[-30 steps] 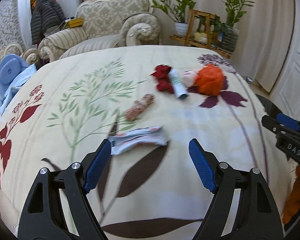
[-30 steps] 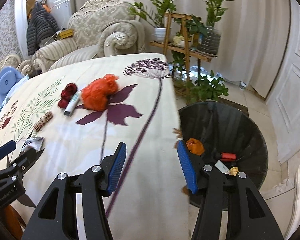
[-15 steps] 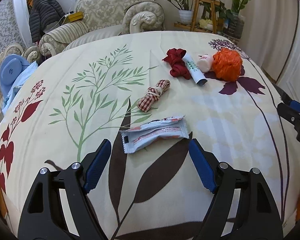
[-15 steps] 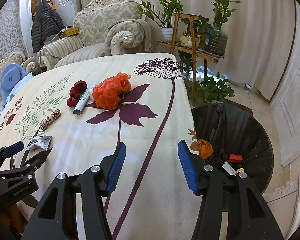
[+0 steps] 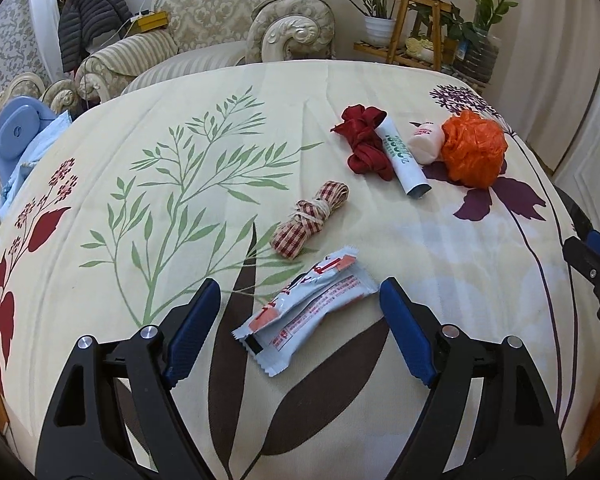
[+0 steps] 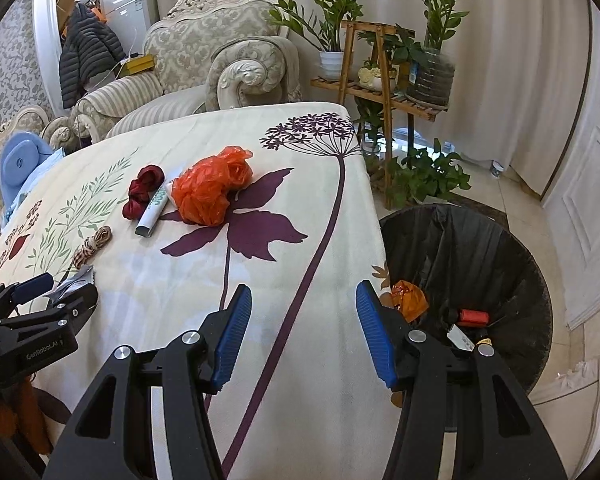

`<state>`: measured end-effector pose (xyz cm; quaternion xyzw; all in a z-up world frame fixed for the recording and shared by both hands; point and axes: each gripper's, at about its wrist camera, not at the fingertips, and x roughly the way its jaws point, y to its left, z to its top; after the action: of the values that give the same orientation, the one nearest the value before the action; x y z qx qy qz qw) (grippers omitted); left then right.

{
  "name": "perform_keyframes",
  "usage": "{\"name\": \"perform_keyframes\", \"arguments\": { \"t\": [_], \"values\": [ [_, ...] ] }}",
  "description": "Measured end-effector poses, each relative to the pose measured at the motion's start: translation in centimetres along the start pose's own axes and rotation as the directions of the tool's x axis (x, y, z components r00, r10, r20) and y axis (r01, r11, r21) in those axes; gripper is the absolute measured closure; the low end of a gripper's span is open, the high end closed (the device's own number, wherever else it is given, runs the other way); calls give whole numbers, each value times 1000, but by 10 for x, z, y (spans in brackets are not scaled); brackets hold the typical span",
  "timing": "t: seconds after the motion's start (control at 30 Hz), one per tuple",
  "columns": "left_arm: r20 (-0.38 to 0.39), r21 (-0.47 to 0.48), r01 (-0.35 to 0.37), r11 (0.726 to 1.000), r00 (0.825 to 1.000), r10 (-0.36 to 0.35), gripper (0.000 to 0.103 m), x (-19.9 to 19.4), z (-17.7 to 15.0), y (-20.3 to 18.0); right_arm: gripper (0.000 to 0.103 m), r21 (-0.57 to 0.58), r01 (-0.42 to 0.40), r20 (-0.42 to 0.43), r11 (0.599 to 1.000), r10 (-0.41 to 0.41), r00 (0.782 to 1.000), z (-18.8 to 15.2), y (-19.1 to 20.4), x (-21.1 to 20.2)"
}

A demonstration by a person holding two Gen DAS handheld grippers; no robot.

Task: Collect trash
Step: 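Grasp the white printed packet with the left tool, then grasp the orange plastic bag with the right tool while the left holds the packet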

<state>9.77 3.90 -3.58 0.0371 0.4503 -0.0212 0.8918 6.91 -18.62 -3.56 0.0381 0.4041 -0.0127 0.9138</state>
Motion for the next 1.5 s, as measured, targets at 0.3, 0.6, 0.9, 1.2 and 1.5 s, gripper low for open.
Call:
{"name": "perform_keyframes", "arguments": {
  "t": [0.3, 0.6, 0.9, 1.2, 1.5],
  "values": [
    [18, 36, 75, 996, 997, -76, 64, -9, -7, -6, 49, 0, -4, -4, 1000, 4, 1000, 0, 3, 3],
    [21, 16, 83, 996, 996, -83, 55, -16, -15, -11, 49, 7, -8, 4, 1000, 8, 1000, -2, 3, 1],
    [23, -3, 83, 997, 996, -83, 50, -11, -4, -10, 49, 10, -10, 5, 1000, 10, 1000, -5, 2, -3],
    [40, 29, 108, 994, 993, -109, 81, -12, -9, -13, 49, -8, -13, 11, 1000, 13, 1000, -2, 8, -3],
    [81, -32, 101, 994, 992, -98, 81, -27, -5, 11, 49, -37, -28, 22, 999, 28, 999, 19, 28, 6]
  ]
}}
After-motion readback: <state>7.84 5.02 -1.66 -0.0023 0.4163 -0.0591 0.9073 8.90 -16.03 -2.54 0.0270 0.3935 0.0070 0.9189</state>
